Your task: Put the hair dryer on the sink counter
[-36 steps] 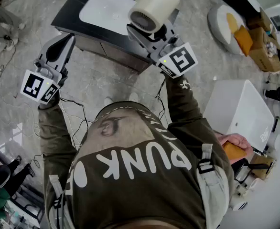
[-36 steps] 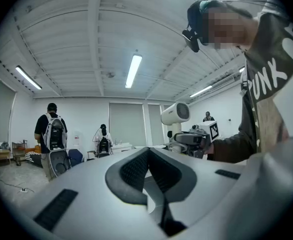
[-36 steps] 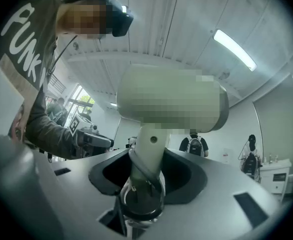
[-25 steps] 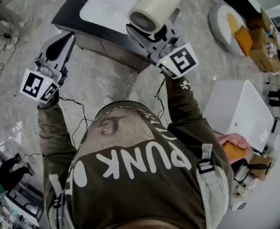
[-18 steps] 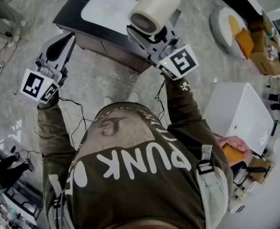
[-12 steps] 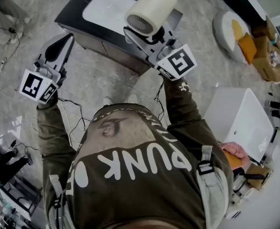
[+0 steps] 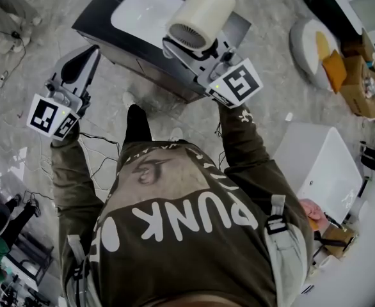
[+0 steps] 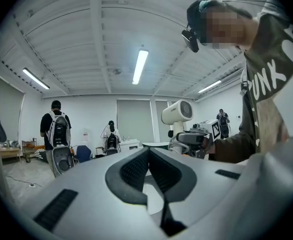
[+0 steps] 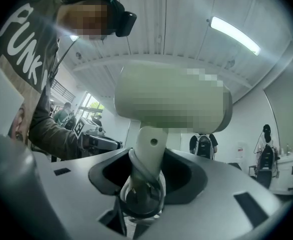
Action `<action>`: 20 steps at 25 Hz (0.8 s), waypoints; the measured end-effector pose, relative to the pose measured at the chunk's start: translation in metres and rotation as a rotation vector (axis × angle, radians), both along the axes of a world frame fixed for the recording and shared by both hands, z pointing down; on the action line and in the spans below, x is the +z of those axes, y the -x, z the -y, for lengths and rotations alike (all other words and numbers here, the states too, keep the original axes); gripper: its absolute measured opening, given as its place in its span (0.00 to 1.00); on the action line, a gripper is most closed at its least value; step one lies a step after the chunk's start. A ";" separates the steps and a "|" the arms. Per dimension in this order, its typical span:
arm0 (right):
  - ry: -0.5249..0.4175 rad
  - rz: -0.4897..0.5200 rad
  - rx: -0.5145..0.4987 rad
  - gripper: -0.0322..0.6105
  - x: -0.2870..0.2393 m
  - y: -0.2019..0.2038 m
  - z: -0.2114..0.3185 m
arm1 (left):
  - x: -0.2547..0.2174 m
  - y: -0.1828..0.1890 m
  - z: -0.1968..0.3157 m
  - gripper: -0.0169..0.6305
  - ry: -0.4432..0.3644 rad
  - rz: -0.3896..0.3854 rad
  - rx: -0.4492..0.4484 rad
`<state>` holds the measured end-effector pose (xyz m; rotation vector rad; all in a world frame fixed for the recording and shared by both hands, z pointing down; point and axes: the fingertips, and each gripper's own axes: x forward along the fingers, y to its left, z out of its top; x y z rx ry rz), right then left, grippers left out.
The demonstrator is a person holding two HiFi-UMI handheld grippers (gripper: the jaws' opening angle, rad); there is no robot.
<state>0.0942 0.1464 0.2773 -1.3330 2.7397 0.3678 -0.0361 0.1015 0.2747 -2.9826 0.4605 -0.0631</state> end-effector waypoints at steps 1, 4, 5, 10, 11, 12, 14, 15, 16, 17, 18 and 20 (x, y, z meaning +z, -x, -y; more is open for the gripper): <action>0.002 -0.001 0.004 0.35 0.004 0.001 0.013 | 0.004 0.000 0.013 0.03 0.001 -0.002 0.005; 0.017 -0.004 0.019 0.35 0.016 0.007 0.060 | 0.015 0.006 0.061 0.03 0.002 -0.009 0.027; 0.020 -0.005 0.024 0.35 0.019 0.010 0.078 | 0.018 0.008 0.079 0.03 0.001 -0.013 0.034; 0.036 -0.002 0.061 0.35 0.033 0.022 0.175 | 0.028 0.012 0.179 0.03 -0.012 -0.019 0.085; 0.043 0.003 0.070 0.35 0.034 0.023 0.195 | 0.029 0.012 0.199 0.03 -0.010 -0.018 0.094; 0.051 0.007 0.079 0.35 0.035 0.025 0.213 | 0.030 0.013 0.218 0.03 -0.007 -0.018 0.102; 0.067 0.003 0.099 0.34 0.036 0.027 0.245 | 0.028 0.016 0.248 0.03 0.003 -0.021 0.119; 0.074 0.000 0.106 0.35 0.036 0.028 0.258 | 0.026 0.017 0.260 0.03 0.008 -0.024 0.126; 0.083 0.001 0.113 0.35 0.036 0.029 0.273 | 0.025 0.019 0.273 0.03 0.012 -0.025 0.131; 0.093 0.005 0.117 0.35 0.037 0.030 0.288 | 0.025 0.020 0.286 0.03 0.016 -0.024 0.134; 0.103 0.009 0.119 0.35 0.039 0.030 0.304 | 0.025 0.022 0.298 0.03 0.020 -0.023 0.135; 0.126 0.009 0.117 0.35 0.046 0.030 0.335 | 0.027 0.024 0.319 0.03 0.030 -0.024 0.131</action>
